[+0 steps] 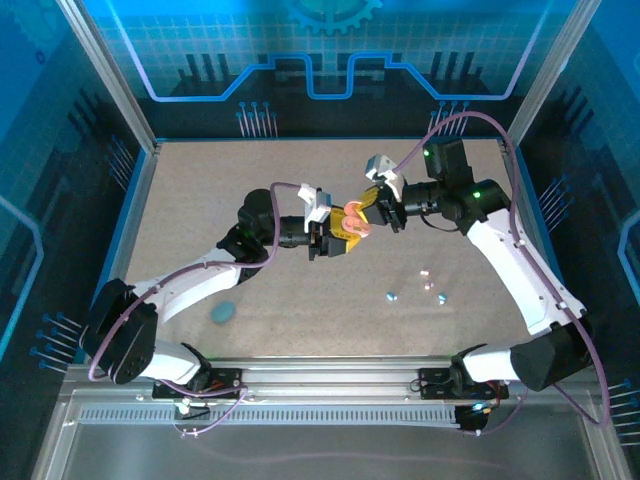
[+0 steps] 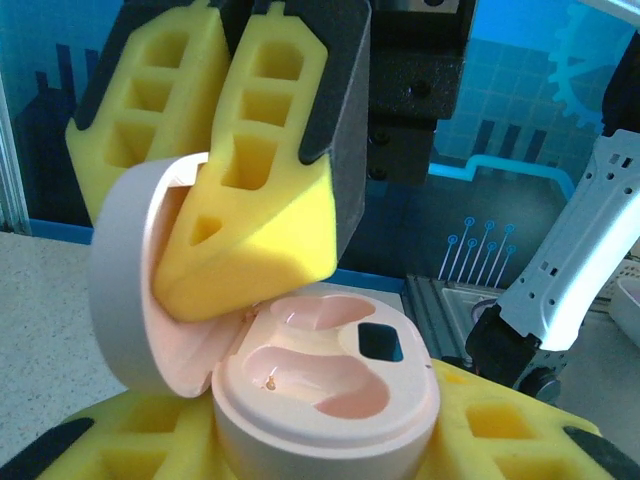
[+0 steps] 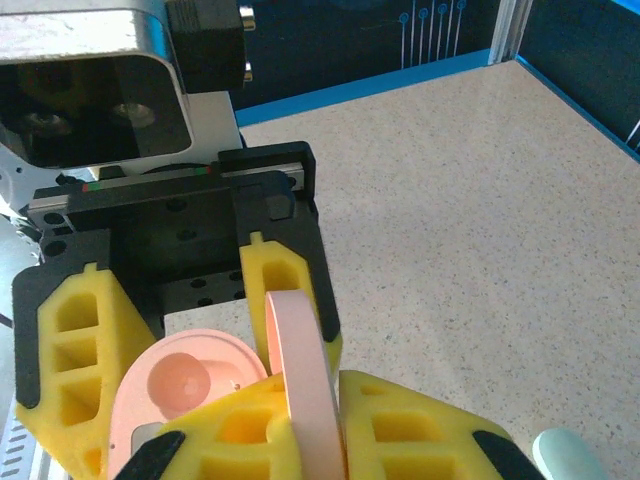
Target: Insert wireless bluetooth earbuds into charging case
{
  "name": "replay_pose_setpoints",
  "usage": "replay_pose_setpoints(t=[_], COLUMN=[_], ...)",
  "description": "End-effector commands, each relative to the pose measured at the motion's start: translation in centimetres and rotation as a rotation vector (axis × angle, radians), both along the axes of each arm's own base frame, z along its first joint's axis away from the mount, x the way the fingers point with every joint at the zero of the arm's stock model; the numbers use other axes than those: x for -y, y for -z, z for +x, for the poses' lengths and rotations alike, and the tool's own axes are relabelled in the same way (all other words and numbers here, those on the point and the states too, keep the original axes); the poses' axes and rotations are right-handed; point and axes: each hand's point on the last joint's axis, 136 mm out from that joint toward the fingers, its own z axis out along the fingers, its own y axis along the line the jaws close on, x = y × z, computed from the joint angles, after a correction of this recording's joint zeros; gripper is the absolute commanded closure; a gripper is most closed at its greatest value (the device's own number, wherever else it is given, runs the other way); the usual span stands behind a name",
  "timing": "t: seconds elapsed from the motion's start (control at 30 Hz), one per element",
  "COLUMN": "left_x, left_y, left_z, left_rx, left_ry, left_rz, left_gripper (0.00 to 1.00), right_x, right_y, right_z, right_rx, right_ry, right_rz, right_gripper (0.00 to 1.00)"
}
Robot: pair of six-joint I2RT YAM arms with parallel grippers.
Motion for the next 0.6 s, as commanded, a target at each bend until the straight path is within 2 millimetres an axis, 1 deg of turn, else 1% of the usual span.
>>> replay_pose_setpoints(t=[0.0, 0.13, 0.5, 0.57], left_x=[0.1, 0.3, 0.4, 0.4], left_y=[-0.7, -0.8, -1.0, -1.2], left_z=[1.0, 1.2, 1.1, 1.1], left_rx=[0.023, 0.006, -0.020, -0.022], left_ry=[-0.031, -0.027, -0.015, -0.014], left_rz=[-0.001, -0.008, -0.019, -0.022], left_gripper=[0.53, 0.47, 0.38, 0.34], right_x=[0.0, 0.2, 0.9, 1.0], right_y=[-1.2, -1.2, -1.3, -1.4], right_z=[-1.0, -0.8, 0.0, 0.1], right_rx=[-0.016, 0.007, 0.096, 0.120], right_ry=[-0.037, -0.020, 0.059, 0.067], right_rz=[0.034, 0.028, -0.007, -0.012], right_gripper=[0.94, 0.94, 0.93, 0.93])
